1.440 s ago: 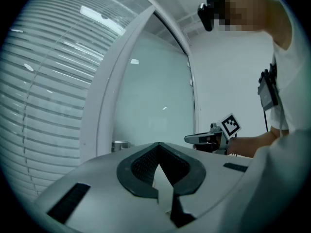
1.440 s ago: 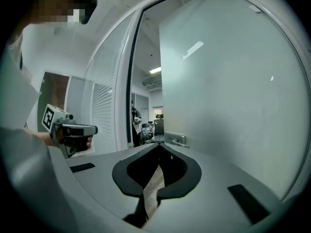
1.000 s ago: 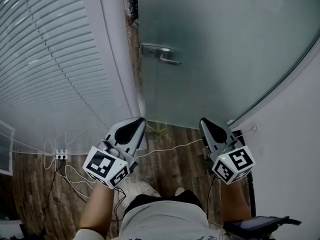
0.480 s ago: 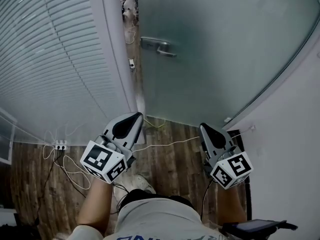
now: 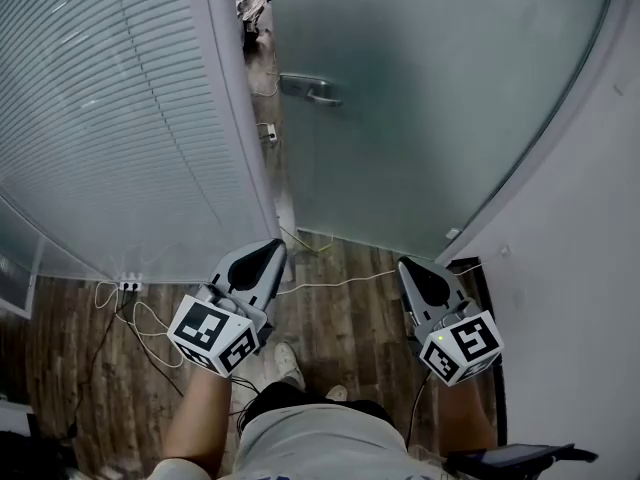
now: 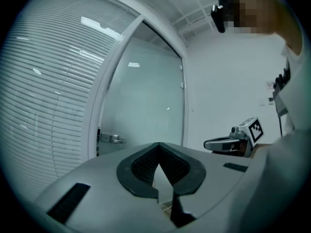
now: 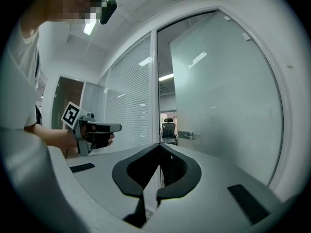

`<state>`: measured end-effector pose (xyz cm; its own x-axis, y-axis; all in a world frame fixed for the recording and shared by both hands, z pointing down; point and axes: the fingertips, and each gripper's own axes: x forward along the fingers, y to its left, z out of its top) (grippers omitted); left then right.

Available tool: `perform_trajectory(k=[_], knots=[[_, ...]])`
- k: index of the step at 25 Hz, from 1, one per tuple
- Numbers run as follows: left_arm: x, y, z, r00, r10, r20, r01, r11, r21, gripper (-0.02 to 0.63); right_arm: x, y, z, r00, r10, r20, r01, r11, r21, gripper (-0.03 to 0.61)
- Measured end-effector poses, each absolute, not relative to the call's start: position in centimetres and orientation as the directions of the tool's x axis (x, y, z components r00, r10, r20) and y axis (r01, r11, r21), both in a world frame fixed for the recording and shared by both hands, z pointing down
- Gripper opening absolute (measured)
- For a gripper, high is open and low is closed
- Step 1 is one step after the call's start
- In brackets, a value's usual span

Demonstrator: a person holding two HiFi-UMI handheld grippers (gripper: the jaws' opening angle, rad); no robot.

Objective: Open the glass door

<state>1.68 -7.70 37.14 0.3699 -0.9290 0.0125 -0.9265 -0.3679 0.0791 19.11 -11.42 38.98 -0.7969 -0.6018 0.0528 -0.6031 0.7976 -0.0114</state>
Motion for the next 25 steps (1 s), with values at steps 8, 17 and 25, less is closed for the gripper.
perform_trajectory(k=[8, 17, 25], knots=[[1.7, -5.3, 35.7, 0.388, -0.922, 0.009, -0.919, -0.386, 0.085, -0.001, 19.9, -9.0, 37.8, -0.773, -0.633, 0.044, -0.633, 0.774, 0.008, 0.002], [0.6, -3.0, 32.8, 0.415, -0.91, -0.007, -0.906, -0.414, 0.089, -0.001, 18.5, -6.8, 34.3, -0.752, -0.658, 0.034, -0.658, 0.753, 0.027, 0.002], [-0.4, -2.2, 32.5, 0.426, -0.905, -0.021, -0.901, -0.426, 0.082, 0.0, 17.5, -5.8, 33.7, -0.743, -0.668, 0.029, -0.667, 0.744, 0.047, 0.002]])
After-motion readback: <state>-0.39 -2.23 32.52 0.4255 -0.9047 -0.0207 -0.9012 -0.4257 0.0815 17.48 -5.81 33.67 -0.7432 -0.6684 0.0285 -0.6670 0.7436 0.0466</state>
